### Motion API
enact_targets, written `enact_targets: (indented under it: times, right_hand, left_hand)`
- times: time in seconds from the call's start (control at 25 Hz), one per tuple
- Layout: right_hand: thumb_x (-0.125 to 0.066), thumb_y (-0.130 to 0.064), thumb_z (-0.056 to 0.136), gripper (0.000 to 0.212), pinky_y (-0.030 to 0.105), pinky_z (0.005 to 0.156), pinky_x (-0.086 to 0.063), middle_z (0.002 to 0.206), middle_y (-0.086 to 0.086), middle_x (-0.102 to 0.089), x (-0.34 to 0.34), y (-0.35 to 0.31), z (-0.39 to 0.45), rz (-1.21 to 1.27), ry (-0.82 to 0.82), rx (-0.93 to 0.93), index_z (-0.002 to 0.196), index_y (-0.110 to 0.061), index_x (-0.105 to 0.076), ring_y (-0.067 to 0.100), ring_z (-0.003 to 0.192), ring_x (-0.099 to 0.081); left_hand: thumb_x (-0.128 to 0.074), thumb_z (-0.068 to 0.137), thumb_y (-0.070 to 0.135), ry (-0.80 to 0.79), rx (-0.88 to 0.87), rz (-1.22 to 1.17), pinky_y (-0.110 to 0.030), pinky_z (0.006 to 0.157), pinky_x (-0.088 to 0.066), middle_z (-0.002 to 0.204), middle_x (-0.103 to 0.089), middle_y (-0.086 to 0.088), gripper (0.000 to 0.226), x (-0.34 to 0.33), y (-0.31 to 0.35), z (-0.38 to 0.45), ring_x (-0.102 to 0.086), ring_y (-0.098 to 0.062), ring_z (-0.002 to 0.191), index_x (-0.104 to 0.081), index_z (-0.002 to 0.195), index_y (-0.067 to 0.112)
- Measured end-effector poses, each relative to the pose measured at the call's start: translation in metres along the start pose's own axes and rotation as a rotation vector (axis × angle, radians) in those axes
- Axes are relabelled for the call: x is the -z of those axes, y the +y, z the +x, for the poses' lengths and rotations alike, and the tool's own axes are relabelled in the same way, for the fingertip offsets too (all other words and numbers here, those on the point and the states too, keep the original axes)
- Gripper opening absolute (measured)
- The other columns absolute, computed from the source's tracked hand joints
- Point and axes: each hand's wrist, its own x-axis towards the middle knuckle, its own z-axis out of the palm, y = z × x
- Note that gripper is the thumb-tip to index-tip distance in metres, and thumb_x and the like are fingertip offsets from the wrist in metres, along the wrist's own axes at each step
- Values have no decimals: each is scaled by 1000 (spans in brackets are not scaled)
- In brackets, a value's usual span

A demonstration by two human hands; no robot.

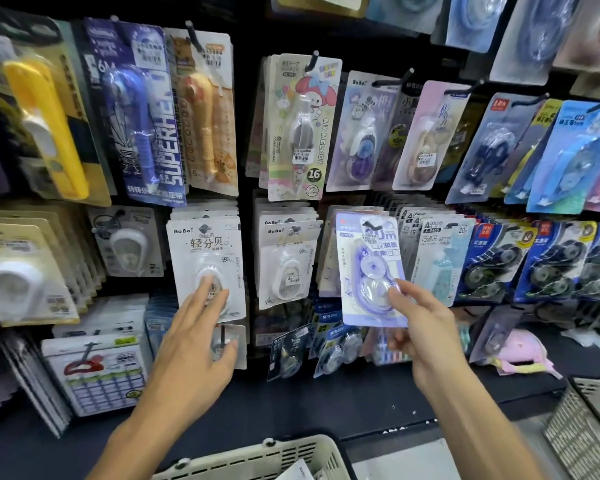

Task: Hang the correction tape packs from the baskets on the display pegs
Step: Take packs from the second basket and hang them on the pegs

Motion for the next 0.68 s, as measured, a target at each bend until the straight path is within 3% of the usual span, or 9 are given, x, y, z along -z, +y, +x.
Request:
enact_targets:
  times: [0.12, 0.24, 0.28, 0.36, 0.44, 0.52, 0.56, 0.64, 0.68]
  right_hand:
    - [-70, -20, 95, 21, 28, 43, -44, 114, 1, -68, -26, -6, 38, -235, 22, 113, 114, -24, -66, 12, 46, -47]
    - [-67, -20, 97, 32, 32, 52, -57, 135, 1, -57, -46, -2, 73, -338, 18, 104, 127, -27, -61, 18, 61, -60]
    - [-65, -17, 97, 39, 37, 64, -62, 140, 3, -53, -49, 4, 81, -346, -4, 66, 134, -27, -57, 23, 77, -66]
    - [-66, -17, 96, 53, 45, 89, -58, 149, 6, -47, -52, 29, 88, -457, -14, 41, 146, -24, -48, 29, 112, -62]
    - [-63, -15, 96, 44, 40, 86, -53, 137, 10, -56, -51, 69, 73, -468, 40, 103, 139, -19, -54, 26, 107, -60]
    - [-54, -7, 96, 23, 38, 69, -51, 111, 13, -67, -49, 132, 32, -452, -21, 16, 110, -21, -64, 27, 81, -62]
    - [-51, -2, 94, 25, 36, 62, -51, 102, 15, -70, -47, 170, 7, -512, -93, -56, 98, -23, -65, 28, 72, -63]
    - [-54, 1, 91, 25, 32, 59, -51, 102, 18, -71, -42, 244, -42, -741, -374, -162, 94, -19, -69, 30, 71, -64]
    - [-58, -2, 92, 20, 29, 63, -49, 110, 17, -69, -39, 273, -66, -906, -613, -227, 101, -16, -70, 28, 78, -63]
  left_hand:
    - [-61, 98, 33, -38, -15, 13, -40, 126, -16, 164, 13, 29, 76, -4, -4, -3, 3, 0, 154, -16, 159, 38]
    - [-58, 99, 35, -99, -27, 68, -38, 126, -16, 164, 14, 27, 75, -10, -15, -11, 4, -2, 154, -14, 160, 40]
    - [-58, 99, 36, -110, -34, 96, -37, 125, -17, 165, 12, 26, 74, -13, -19, -14, 2, -3, 155, -15, 160, 40]
    - [-58, 98, 34, -130, -33, 117, -34, 123, -19, 168, -1, 19, 69, -18, -28, -21, -8, -9, 155, -24, 158, 37]
    - [-59, 97, 31, -223, -20, 150, -34, 122, -24, 166, -22, 9, 64, -28, -39, -27, -22, -16, 151, -32, 156, 31]
    - [-61, 96, 28, -441, 37, 198, -34, 115, -35, 158, -41, 2, 59, -44, -63, -45, -39, -21, 142, -41, 152, 25]
    - [-62, 96, 26, -577, 109, 211, -33, 109, -39, 152, -48, -2, 54, -54, -79, -62, -46, -24, 136, -46, 148, 23]
    - [-61, 96, 24, -807, 271, 251, -31, 102, -42, 143, -56, -8, 44, -71, -120, -110, -53, -27, 129, -54, 139, 18]
    - [-60, 97, 24, -953, 340, 302, -31, 103, -42, 144, -56, -8, 41, -79, -142, -138, -52, -27, 130, -56, 138, 17]
